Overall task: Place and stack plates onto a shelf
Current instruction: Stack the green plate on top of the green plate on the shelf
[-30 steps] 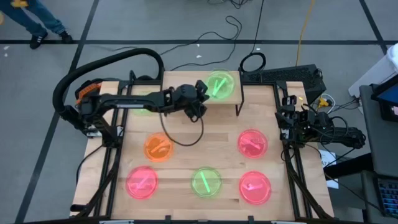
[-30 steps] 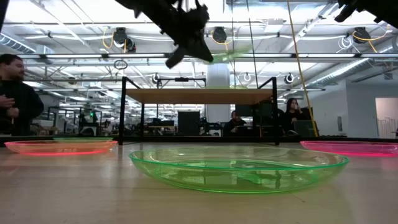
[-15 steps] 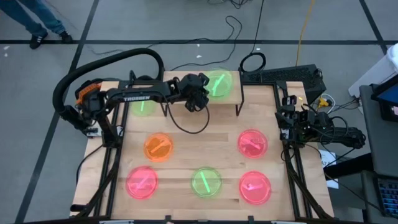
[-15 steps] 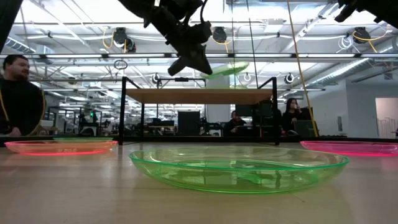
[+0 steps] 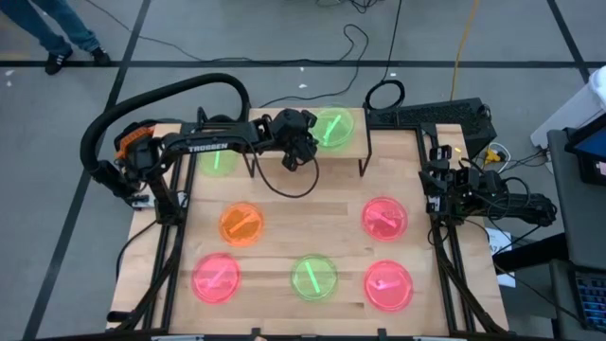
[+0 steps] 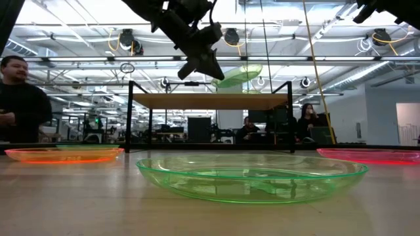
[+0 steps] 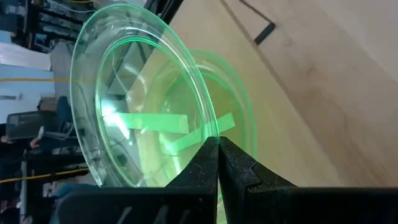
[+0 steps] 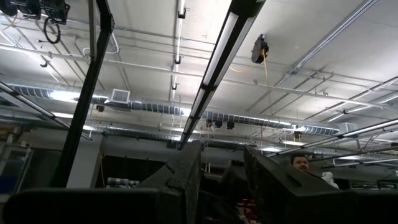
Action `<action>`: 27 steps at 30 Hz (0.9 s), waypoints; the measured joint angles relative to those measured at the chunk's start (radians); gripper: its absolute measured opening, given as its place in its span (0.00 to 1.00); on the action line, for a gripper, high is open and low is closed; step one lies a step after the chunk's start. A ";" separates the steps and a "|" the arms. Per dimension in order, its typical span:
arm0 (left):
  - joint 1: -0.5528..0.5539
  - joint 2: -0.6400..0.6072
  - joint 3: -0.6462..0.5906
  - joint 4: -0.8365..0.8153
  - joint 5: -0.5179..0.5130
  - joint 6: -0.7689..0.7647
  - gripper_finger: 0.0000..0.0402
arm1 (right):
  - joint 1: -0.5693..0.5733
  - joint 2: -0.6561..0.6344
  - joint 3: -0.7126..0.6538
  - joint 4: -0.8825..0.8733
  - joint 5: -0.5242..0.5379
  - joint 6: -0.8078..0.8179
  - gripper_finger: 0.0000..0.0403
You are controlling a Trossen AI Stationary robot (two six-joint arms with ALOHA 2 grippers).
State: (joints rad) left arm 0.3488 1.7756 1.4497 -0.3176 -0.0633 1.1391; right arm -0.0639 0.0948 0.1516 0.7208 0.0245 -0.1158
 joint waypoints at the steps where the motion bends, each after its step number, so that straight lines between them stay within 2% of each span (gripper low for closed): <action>1: 0.000 0.006 0.000 0.002 0.003 0.002 0.00 | 0.000 0.000 0.000 0.000 0.000 0.000 0.26; 10: 0.002 0.068 -0.001 0.008 -0.033 0.006 0.00 | 0.000 0.000 0.000 0.000 0.000 0.000 0.26; 27: 0.004 0.068 -0.002 0.050 -0.077 -0.012 0.03 | 0.000 0.000 0.000 0.000 0.000 0.000 0.26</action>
State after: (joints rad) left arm 0.3523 1.8439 1.4479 -0.2681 -0.1406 1.1275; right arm -0.0638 0.0944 0.1516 0.7206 0.0245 -0.1159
